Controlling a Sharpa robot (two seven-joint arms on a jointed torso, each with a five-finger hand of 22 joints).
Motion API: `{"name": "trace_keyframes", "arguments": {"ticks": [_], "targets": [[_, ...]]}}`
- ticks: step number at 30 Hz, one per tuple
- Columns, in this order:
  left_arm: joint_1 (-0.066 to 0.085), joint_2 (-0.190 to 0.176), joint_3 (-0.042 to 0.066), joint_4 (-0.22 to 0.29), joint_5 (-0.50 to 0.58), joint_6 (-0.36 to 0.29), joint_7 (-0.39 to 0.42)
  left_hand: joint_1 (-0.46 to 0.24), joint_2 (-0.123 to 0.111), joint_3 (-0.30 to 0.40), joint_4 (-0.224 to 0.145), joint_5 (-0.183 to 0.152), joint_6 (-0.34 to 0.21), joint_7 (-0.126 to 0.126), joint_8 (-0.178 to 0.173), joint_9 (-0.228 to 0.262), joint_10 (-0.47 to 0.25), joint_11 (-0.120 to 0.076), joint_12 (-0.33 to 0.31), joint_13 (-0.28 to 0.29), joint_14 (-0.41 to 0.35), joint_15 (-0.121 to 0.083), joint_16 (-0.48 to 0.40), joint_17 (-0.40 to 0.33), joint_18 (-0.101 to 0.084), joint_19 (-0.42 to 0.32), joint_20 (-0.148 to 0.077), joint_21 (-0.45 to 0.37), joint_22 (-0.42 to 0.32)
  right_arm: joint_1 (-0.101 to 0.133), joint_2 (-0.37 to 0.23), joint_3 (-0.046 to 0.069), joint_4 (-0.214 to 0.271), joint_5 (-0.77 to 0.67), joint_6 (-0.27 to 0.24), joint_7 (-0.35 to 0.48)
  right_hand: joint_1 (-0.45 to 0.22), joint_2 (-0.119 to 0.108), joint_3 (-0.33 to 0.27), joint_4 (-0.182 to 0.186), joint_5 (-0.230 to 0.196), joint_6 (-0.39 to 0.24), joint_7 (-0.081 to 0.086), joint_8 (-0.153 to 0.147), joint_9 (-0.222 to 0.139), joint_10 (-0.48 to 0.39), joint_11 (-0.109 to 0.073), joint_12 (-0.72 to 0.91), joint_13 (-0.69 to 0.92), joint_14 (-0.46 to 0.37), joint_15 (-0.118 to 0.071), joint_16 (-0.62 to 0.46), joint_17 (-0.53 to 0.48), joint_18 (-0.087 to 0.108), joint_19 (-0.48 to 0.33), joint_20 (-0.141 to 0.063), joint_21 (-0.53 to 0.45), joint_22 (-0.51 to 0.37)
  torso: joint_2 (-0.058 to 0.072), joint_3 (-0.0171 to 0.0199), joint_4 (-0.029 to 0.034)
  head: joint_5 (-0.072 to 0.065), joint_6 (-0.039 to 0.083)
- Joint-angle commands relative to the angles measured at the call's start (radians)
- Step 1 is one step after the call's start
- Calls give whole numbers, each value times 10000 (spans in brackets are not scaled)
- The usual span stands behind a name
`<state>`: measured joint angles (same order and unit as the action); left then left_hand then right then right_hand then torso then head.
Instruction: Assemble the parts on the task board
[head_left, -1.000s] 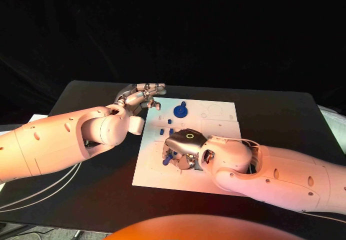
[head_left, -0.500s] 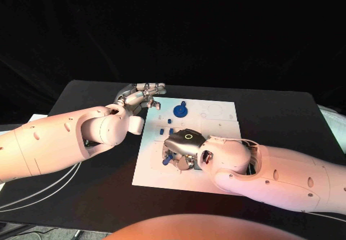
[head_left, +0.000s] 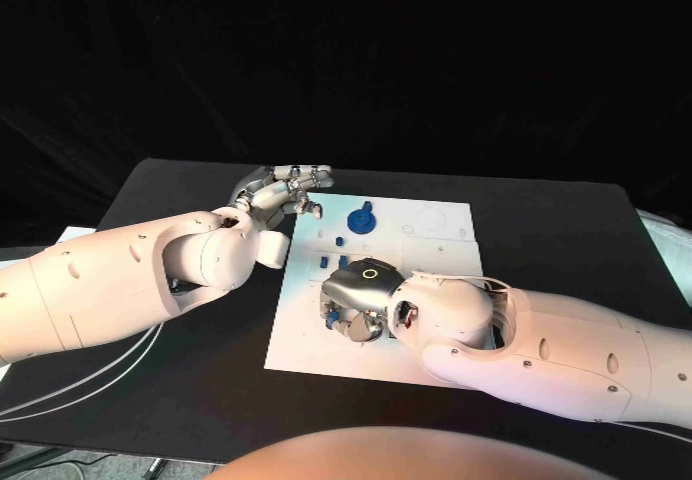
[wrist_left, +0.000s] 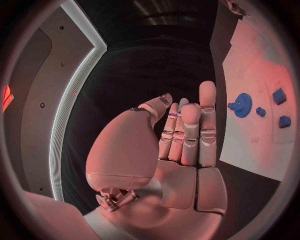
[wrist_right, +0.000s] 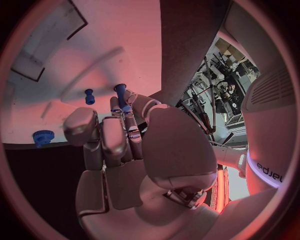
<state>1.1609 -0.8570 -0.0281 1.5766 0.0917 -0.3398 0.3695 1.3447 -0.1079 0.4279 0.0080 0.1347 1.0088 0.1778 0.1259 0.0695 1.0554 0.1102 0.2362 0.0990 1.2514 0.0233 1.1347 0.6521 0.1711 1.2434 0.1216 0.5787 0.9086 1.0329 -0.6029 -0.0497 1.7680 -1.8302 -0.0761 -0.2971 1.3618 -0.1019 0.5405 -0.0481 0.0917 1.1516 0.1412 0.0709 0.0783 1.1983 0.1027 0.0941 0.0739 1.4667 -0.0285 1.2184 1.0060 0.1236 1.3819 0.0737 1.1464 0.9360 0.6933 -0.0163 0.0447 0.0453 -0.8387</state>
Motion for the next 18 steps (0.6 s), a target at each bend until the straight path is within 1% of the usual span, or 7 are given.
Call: {"name": "trace_keyframes", "arguments": {"ticks": [1, 4, 8, 10, 13, 16, 18], "targets": [[3, 9, 7, 29, -45, 176, 18, 130, -2, -9, -66, 47, -66, 3, 40, -3, -67, 0, 40, 1, -91, 0, 27, -12, 89, -34, -10, -46, -12, -34, 17, -32, -13, 158, 207, 90, -73, -184, -114, 29, 78, -116, -9, -68, -20, 257, -330, -79, -42, 195, 86, 35, -7, -36, -26, 40, 28, 4, -5, 3, -2, 8, 1], [3, 6, 7, 34, -45, 177, 9, 130, -2, -9, -66, 47, -66, 3, 40, -3, -67, 0, 40, 1, -91, 0, 27, -12, 89, -34, -10, -46, -12, -34, 13, -32, -31, 246, 67, 141, -305, -334, -284, 135, 155, -365, 52, -107, -77, -52, -246, -256, -95, 185, 161, 30, -32, -34, -48, 91, -3, -37, -1, 3, -2, 12, -6], [3, 4, 7, 38, -45, 178, 0, 130, -2, -9, -66, 47, -66, 3, 40, -3, -67, 0, 40, 1, -91, 0, 27, -12, 89, -34, -10, -46, -12, -32, 5, -33, -80, 297, -157, 186, -490, -535, -554, 231, 145, -1048, 107, -105, -145, -1035, -83, -322, -130, 124, 294, -91, -232, 16, -169, 205, -210, -310, -2, 8, -8, 12, 8], [3, 3, 7, 38, -45, 180, -6, 133, -3, -9, -69, 47, -69, 3, 41, -4, -77, 1, 42, -1, -96, 0, 23, -22, 91, -38, -9, -58, -20, -32, -6, -33, -98, 308, -267, 201, -451, -558, -756, 222, 129, -1408, 116, -98, -143, -1649, -18, -307, -121, 122, 340, -80, -241, 46, -239, 257, -326, -457, -4, 9, -8, 7, 13], [3, 3, 7, 38, -45, 184, -16, 135, -3, -9, -72, 47, -71, 2, 42, -4, -86, 2, 43, -2, -100, 1, 20, -32, 92, -41, -9, -68, -26, -31, -45, -33, -95, 316, -474, 221, -386, -564, -1088, 221, 129, -1760, 123, -94, -136, -2154, 57, -271, -105, 90, 391, -134, -349, 84, -323, 305, -482, -663, -1, 10, -8, -9, 26], [3, 4, 7, 33, -45, 190, -26, 136, -4, -9, -74, 47, -74, 2, 43, -4, -94, 3, 44, -3, -104, 2, 18, -38, 94, -45, -9, -80, -34, -31, -161, -33, -32, 324, -933, 281, -328, -559, -1373, 239, 148, -1977, 83, -98, -135, -2402, 91, -238, -98, 63, 428, -178, -433, 115, -380, 327, -601, -821, 2, 15, -6, -51, 37], [3, 3, 7, 26, -45, 195, -32, 136, -4, -9, -74, 47, -74, 2, 43, -4, -94, 3, 44, -3, -104, 2, 18, -38, 94, -45, -9, -80, -34, -31, -306, -29, 67, 340, -1302, 346, -295, -542, -1491, 252, 167, -1985, 121, -85, -125, -2430, 92, -190, -88, 60, 427, -182, -452, 117, -378, 334, -611, -833, -4, 22, -16, -81, 58]]}}
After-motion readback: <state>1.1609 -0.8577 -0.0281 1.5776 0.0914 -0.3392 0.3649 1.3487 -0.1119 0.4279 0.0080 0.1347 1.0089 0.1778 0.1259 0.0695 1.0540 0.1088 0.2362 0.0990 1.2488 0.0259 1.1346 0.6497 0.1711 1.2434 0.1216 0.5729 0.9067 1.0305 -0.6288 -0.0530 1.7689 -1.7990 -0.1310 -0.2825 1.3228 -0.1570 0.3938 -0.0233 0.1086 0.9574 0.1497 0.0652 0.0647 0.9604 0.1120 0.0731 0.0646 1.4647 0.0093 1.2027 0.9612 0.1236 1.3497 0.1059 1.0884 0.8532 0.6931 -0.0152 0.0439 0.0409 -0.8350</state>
